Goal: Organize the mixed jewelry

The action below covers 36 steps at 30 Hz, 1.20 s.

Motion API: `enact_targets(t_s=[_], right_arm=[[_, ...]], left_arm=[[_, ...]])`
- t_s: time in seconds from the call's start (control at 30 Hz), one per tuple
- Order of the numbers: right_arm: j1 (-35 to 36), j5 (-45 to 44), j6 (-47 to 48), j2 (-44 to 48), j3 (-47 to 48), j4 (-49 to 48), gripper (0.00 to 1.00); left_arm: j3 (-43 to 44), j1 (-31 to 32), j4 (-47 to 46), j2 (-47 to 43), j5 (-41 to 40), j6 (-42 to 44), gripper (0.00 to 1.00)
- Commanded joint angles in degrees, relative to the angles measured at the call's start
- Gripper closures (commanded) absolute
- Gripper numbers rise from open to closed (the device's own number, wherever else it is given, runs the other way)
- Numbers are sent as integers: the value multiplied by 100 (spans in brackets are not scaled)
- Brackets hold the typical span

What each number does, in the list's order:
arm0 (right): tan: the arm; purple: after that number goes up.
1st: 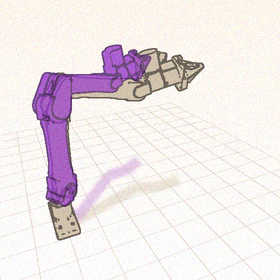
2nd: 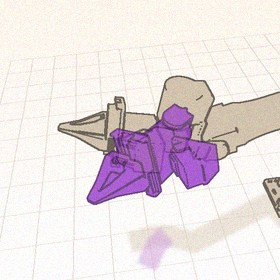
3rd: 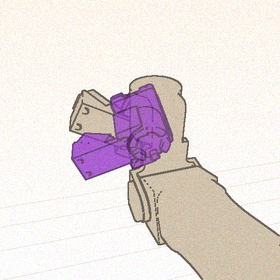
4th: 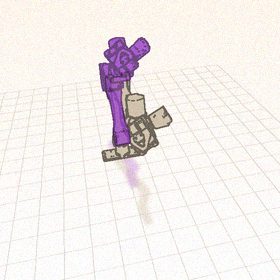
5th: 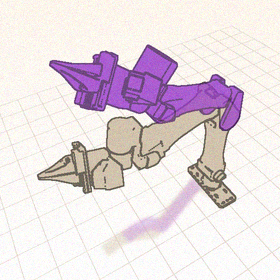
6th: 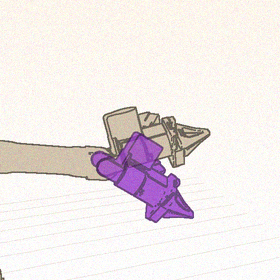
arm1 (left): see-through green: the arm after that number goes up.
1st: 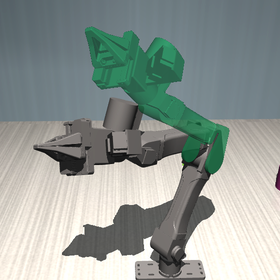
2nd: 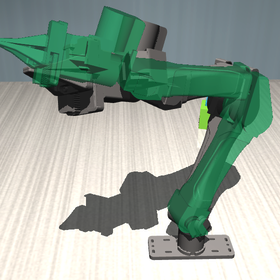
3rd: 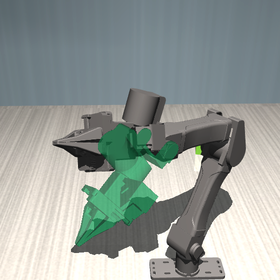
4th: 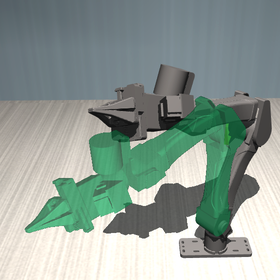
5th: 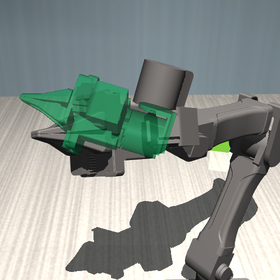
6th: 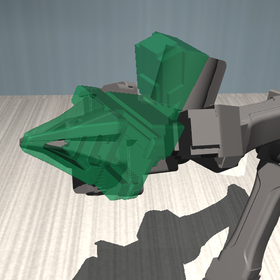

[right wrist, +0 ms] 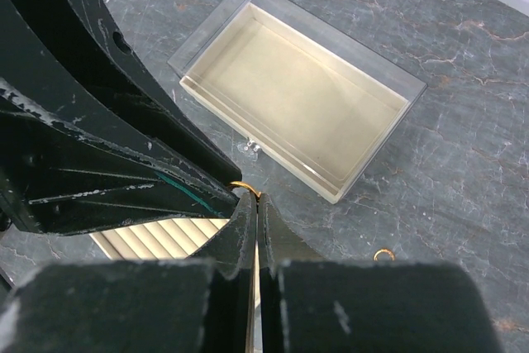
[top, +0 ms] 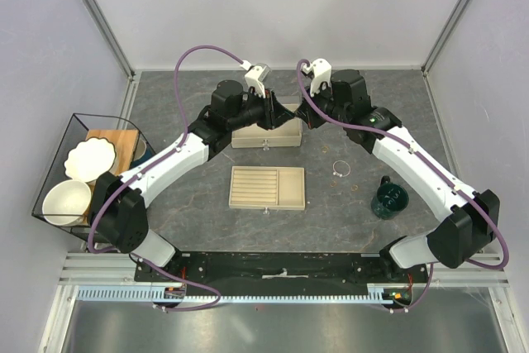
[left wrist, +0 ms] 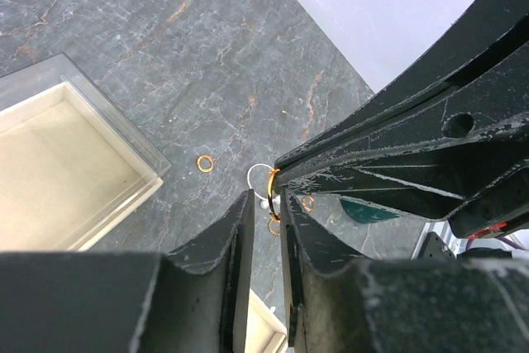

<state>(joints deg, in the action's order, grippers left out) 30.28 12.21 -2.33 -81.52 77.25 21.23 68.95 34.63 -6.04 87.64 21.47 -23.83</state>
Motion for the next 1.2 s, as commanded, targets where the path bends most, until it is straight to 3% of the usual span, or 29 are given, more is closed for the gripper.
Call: enact_targets(t_s=[0.0, 0.17, 0.27, 0.37, 0.4, 0.5, 0.57, 0.63, 0.7, 0.87, 1.0, 1.17], right_arm=[[30, 80, -66, 206, -44, -225, 100], [39, 80, -48, 233, -96, -251, 100], [30, 106, -5, 285, -184, -260, 99], [22, 141, 188, 434, -211, -181, 77], [22, 203, 241, 504, -211, -103, 57], [22, 290, 549, 864, -237, -23, 35], [22, 300, 672, 1084, -176, 38, 27], [13, 343, 725, 1181, -114, 161, 26], [-101, 614, 743, 1243, -44, 275, 26], [-365, 2250, 628, 1120, 114, 583, 29], [-374, 2742, 602, 1041, 150, 601, 29], [-365, 3164, 514, 831, 299, 549, 30]], left_arm=[[216, 26, -125, 43, 67, -139, 78], [189, 35, -125, 52, 67, -148, 98], [189, 35, -134, 34, 59, -139, 98], [181, 26, -90, -53, 94, 71, 98], [172, 17, -81, -80, 137, 159, 98], [172, -27, -46, -203, 268, 659, 98], [207, -123, -46, -247, 557, 783, 98], [189, -263, -195, -264, 1066, 758, 98], [119, -544, -718, -238, 2155, 417, 98], [-74, -1055, -2056, -54, 4149, -620, 99], [-109, -1055, -2849, 78, 4857, -1359, 99], [-206, -1029, -2867, -62, 5024, -1282, 98]])
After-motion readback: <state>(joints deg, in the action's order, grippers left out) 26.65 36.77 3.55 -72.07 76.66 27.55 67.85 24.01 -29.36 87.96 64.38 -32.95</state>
